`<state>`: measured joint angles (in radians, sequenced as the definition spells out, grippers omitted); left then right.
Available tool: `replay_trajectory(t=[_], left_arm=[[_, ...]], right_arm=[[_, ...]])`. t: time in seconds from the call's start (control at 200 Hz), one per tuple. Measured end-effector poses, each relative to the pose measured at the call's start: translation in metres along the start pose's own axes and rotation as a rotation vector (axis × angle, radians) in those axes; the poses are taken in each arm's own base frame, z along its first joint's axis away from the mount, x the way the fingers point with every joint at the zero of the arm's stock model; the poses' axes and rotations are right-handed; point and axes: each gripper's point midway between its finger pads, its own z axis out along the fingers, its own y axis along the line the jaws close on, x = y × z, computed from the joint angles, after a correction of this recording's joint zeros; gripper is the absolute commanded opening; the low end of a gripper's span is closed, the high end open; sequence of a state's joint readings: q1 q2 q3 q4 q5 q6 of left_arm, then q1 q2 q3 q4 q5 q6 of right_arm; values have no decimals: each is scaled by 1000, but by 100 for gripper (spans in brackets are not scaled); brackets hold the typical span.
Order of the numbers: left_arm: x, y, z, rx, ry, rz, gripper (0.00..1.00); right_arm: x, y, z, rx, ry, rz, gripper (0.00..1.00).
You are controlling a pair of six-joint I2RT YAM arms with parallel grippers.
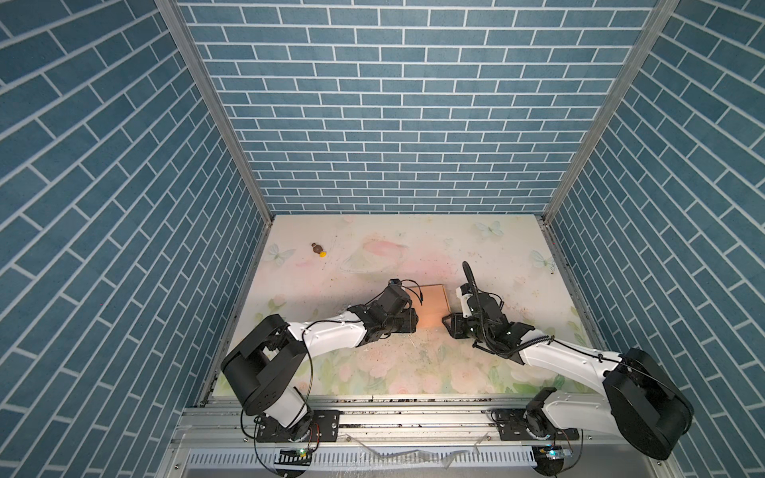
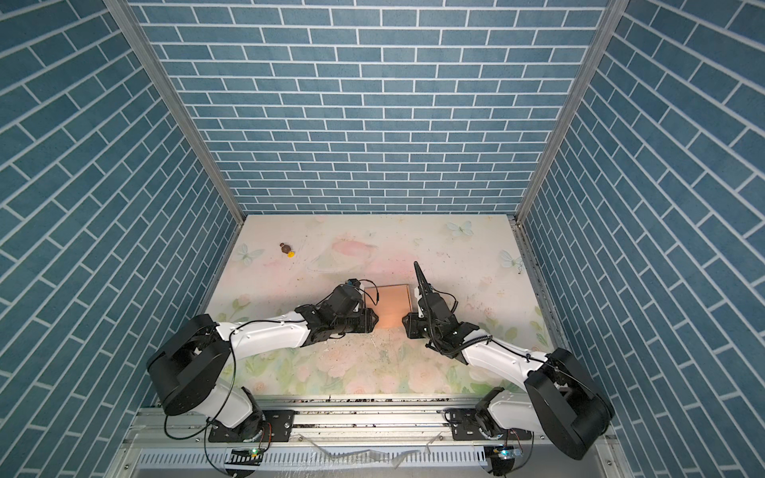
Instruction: Fold the paper box
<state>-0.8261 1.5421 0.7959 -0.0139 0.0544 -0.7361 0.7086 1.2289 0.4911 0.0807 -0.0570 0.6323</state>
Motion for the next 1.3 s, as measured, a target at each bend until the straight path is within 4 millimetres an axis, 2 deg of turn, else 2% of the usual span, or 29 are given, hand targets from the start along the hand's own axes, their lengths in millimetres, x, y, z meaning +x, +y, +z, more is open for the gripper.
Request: replay_trajectory(t=[0.235,0.505,0.715,0.925,1.13,1.3], left_arm=[[-13,2,-25,-15,-73,14,61],[0,25,-32,-88,-71,29,61],[8,36,-39,-98,-83,45,61],[17,45,-36,-100,-91,68,61],[8,32,-28,-39,-126,77,60],[12,29,-18,-6,-119,80,59]], right_arm=[[-10,-6,-14,36,-66,-1,38],[-5,-15,-17,72,-65,0,38],[-1,-16,-17,64,-62,0,38],[12,-23,-16,66,-49,1,38],[9,-20,-19,44,-71,16,38],[8,-16,-19,24,-71,17,38]])
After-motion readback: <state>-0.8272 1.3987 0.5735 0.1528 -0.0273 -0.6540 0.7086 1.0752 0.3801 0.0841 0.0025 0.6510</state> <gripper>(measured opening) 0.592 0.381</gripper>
